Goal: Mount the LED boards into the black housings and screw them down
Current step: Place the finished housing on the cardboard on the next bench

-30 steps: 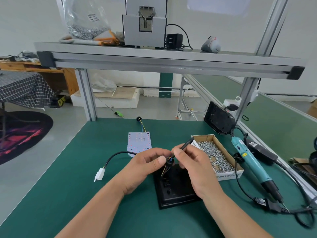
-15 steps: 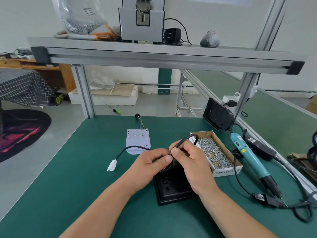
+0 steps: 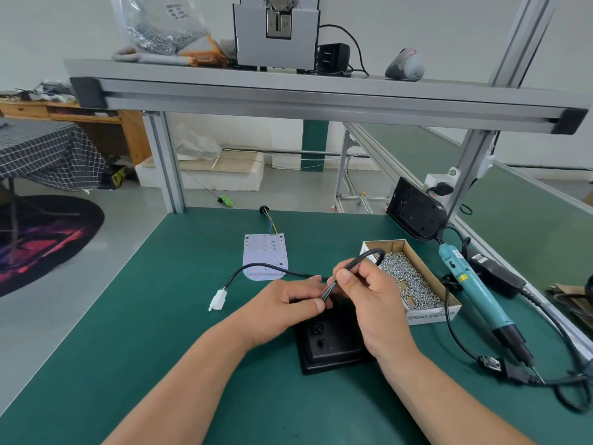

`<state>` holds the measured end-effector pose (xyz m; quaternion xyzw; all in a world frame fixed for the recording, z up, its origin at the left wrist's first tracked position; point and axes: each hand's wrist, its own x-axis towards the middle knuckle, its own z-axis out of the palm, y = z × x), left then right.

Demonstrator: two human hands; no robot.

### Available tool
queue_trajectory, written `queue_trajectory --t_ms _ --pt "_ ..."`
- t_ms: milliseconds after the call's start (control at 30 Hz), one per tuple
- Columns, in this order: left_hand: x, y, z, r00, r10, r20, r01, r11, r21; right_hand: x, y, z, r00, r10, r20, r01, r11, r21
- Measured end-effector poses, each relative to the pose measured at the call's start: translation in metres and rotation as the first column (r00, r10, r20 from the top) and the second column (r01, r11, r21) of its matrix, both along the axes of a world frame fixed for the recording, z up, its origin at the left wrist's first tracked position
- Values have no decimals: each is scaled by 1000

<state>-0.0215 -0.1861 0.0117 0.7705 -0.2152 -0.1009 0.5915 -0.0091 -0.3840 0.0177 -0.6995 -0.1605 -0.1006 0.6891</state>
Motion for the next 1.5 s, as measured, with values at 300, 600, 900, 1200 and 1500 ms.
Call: queue_trajectory --t_ms 300,600,900,1200,1500 --pt "9 4 -9 996 22 -85 -22 1000 -9 2 -1 -2 999 -20 -35 22 998 62" --pt "3 4 1 997 -10 -73 5 998 -64 4 3 3 997 19 -78 -7 988 152" --pt "2 4 -4 994 66 -85 -74 994 -86 3 2 4 1000 26 1 -26 996 82" --pt "5 4 1 998 16 -61 -20 998 -64 1 1 0 1000 17 5 -18 996 82" --pt "4 6 -1 997 28 -70 -33 997 -72 2 -3 7 998 19 -57 -17 999 28"
